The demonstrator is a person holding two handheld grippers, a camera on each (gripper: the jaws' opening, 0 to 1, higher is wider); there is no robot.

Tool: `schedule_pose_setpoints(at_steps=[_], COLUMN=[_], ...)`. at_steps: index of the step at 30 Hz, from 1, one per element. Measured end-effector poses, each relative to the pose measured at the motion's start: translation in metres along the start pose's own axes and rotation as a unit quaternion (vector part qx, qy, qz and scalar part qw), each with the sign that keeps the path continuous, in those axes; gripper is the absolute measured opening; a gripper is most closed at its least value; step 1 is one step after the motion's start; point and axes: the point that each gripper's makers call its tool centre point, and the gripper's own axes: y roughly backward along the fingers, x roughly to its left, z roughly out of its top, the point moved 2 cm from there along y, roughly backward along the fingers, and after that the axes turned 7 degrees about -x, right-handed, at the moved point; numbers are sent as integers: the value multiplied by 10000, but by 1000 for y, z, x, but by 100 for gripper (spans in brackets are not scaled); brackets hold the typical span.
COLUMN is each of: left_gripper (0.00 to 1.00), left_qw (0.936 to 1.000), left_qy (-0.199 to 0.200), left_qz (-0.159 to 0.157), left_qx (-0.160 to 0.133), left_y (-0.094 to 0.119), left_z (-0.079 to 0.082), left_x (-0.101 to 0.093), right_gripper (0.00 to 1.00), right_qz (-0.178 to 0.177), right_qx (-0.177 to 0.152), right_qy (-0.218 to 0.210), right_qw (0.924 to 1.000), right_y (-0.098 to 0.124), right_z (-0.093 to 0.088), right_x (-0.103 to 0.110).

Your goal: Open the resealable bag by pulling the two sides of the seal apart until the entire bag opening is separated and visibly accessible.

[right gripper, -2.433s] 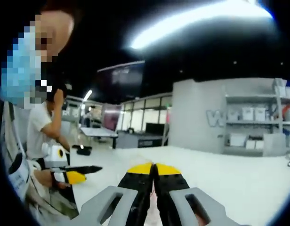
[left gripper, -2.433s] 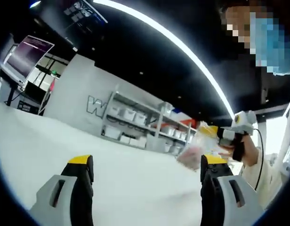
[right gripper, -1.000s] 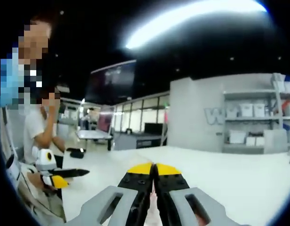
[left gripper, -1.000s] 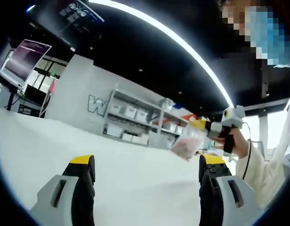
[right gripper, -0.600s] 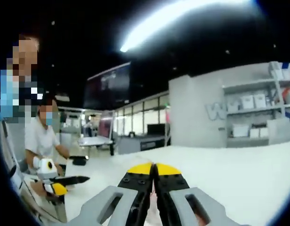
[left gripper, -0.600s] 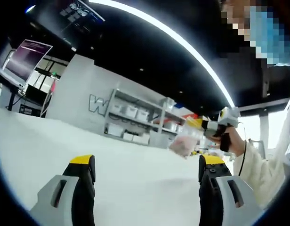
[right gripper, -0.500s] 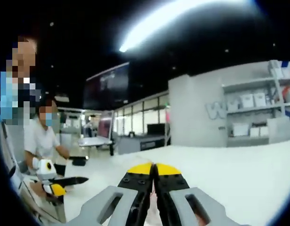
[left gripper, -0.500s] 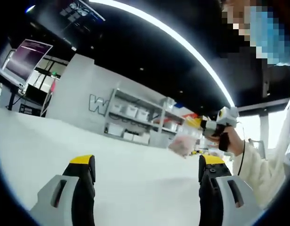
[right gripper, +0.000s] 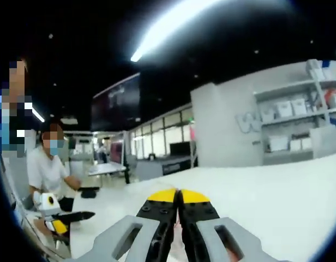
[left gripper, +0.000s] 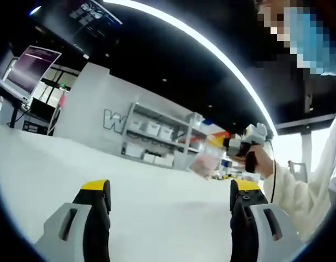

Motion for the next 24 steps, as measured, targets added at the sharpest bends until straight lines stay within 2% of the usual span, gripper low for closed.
schedule_pose_setpoints(at_steps=[9,13,24], left_gripper=[89,89,89], left_qw=[10000,10000,9999], left_qy=[-22,-33,-77], left_qz=[5,41,65], left_qx=[16,26,14], left_y=[1,2,1], left_z=[0,0,3], left_x=[-1,2,4], right_gripper=[0,0,0], right_qz=[-105,-161,-220], right_qx=[158,283,405], right_qy=[-32,-114,-161], right_qw=[9998,9994,9988], right_y=[-25,-40,-57], right_z=[-2,-10,-19], right_x=[-25,-36,-46])
